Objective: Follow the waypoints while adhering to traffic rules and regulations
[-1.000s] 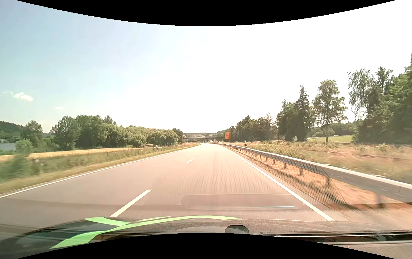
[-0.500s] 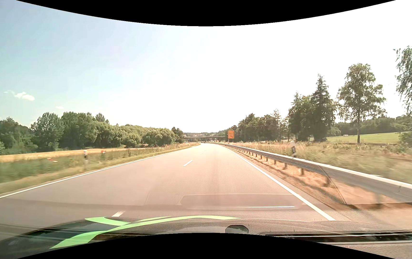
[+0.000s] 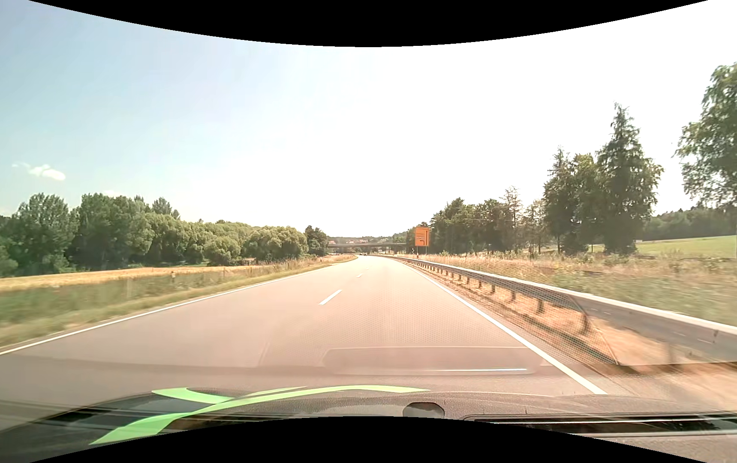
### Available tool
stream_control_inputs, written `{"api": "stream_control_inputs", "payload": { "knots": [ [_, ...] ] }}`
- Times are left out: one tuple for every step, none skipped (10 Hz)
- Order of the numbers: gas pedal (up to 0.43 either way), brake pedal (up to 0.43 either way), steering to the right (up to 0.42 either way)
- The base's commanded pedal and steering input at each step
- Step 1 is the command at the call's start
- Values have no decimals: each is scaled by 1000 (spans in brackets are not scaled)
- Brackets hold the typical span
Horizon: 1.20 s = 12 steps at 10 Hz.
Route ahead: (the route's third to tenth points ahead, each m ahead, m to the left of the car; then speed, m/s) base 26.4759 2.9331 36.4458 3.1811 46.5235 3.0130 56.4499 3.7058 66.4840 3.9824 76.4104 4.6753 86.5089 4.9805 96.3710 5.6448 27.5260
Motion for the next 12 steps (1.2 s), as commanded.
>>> {"api": "stream_control_inputs", "payload": {
  "knots": [
    [169,0,-4],
    [169,0,-4],
    [169,0,-4],
    [169,0,-4],
    [177,0,-4],
    [177,0,-4],
    [189,0,-5],
    [197,0,-4],
    [197,0,-4],
    [209,0,-5],
    [220,0,-4],
    [220,0,-4]
  ]
}}
